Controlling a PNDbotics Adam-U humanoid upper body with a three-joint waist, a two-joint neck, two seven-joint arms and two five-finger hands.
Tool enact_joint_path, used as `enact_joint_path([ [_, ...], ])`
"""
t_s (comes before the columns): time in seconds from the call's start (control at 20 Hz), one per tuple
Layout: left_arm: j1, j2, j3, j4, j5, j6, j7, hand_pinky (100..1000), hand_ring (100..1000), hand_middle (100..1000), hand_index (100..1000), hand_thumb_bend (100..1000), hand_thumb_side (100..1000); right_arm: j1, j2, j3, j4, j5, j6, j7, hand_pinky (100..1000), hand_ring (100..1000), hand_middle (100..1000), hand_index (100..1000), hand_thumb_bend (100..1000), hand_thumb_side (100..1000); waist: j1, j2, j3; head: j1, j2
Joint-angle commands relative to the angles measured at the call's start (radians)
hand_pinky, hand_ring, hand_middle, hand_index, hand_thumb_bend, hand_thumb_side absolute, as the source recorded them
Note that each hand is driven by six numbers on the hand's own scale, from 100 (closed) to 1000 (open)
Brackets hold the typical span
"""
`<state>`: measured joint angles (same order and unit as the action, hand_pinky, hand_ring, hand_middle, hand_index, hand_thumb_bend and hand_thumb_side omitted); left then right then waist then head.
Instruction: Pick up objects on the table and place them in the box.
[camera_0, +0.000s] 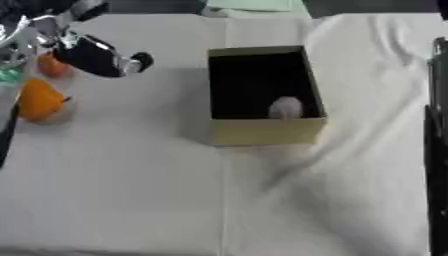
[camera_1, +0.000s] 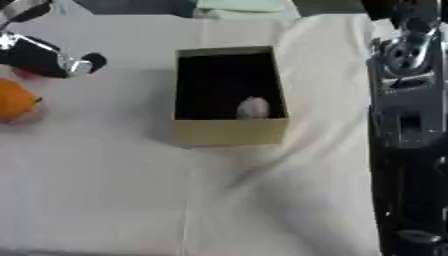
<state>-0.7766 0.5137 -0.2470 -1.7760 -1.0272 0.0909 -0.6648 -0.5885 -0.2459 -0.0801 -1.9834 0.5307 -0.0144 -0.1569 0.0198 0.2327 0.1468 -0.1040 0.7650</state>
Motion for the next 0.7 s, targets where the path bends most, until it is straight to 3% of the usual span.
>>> enact_joint_path([
  [0.05,0.027,0.098,0.032,0.03,-0.019,0.032,0.036,683,812,860,934,510,359,-0.014,-0.021,-0.003,-0.017,0.005,0.0,-0.003,844,814,738,808,100,754,0.001,-0.018,-0.005,0.001,0.005],
  [0.5,0.148,0.305,0.125,0.147,0.055,0.147,0.118,681,810,849,920,503,357,-0.024,-0.009,0.0,-0.017,0.0,-0.004,-0.003,843,814,738,808,100,753,-0.007,-0.013,-0.028,0.03,0.005],
  [0.7,0.161,0.328,0.144,0.222,0.105,0.194,0.124,688,817,850,920,507,381,-0.026,-0.008,0.001,-0.017,-0.001,-0.004,-0.002,843,814,737,808,100,753,-0.009,-0.011,-0.03,0.04,0.005],
])
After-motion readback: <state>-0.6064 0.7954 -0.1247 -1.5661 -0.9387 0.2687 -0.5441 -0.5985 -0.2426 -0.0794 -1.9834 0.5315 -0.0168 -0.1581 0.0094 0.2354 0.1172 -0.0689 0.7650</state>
